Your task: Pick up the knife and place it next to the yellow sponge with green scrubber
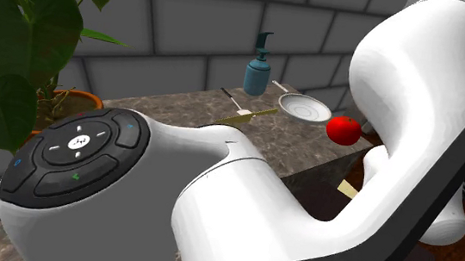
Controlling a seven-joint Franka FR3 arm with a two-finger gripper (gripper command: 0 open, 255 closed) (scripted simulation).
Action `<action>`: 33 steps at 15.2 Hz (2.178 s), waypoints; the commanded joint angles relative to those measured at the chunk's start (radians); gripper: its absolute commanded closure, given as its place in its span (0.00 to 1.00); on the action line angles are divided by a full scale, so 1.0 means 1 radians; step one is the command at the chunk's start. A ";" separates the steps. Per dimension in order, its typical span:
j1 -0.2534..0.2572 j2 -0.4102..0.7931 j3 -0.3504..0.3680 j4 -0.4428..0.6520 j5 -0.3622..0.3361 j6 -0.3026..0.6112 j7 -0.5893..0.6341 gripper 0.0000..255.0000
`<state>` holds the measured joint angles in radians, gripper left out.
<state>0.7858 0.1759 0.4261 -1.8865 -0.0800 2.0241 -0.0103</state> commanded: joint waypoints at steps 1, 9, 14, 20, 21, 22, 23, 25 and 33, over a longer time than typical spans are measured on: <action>0.000 0.008 -0.001 -0.018 -0.004 0.025 0.002 1.00; 0.005 0.051 -0.007 -0.068 -0.028 0.115 0.018 1.00; 0.005 0.051 -0.007 -0.068 -0.028 0.115 0.018 1.00; 0.005 0.051 -0.007 -0.068 -0.028 0.115 0.018 0.00; 0.005 0.051 -0.007 -0.068 -0.028 0.115 0.018 0.00; 0.005 0.051 -0.007 -0.068 -0.028 0.115 0.018 0.00; 0.003 0.036 -0.005 -0.052 -0.020 0.085 0.012 0.00; 0.000 0.010 -0.001 -0.014 -0.006 0.024 0.002 0.00; -0.001 0.002 0.000 0.002 -0.001 0.000 -0.001 0.00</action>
<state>0.7853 0.1776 0.4258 -1.8843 -0.0808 2.0241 -0.0111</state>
